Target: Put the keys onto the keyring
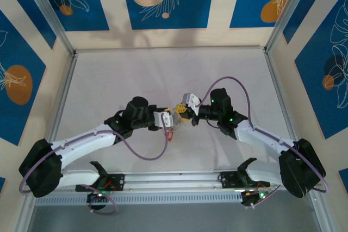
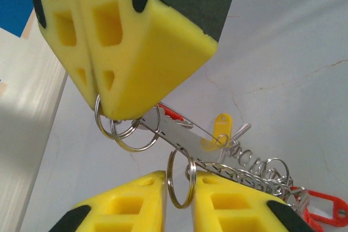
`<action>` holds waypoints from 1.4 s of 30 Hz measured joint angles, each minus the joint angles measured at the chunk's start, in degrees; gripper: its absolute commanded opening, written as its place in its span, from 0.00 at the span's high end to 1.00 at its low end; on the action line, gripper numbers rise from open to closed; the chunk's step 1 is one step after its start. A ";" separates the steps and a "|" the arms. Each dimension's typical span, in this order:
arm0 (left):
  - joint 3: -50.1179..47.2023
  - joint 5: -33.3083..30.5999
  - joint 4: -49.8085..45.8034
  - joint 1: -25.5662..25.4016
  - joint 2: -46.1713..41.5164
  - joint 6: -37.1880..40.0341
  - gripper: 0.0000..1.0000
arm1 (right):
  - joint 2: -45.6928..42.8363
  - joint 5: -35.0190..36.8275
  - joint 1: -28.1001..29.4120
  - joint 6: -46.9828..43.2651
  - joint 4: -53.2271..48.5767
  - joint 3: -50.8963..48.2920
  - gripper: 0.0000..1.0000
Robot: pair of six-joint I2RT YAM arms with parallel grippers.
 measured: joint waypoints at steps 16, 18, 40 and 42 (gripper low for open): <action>-1.14 -2.12 0.83 -0.44 -1.44 2.01 1.00 | 0.07 0.44 0.00 0.00 0.42 0.00 1.00; -1.11 -2.14 0.37 -0.44 -1.70 2.51 1.00 | 0.09 0.46 0.00 -0.02 0.31 0.00 1.00; 8.98 -1.20 -17.25 -0.48 -0.31 9.70 1.00 | 0.70 0.79 0.04 1.03 0.76 -0.09 1.00; 8.98 -0.92 -17.22 -0.48 -0.26 9.57 0.83 | 0.70 0.37 0.02 1.09 1.29 -0.28 1.00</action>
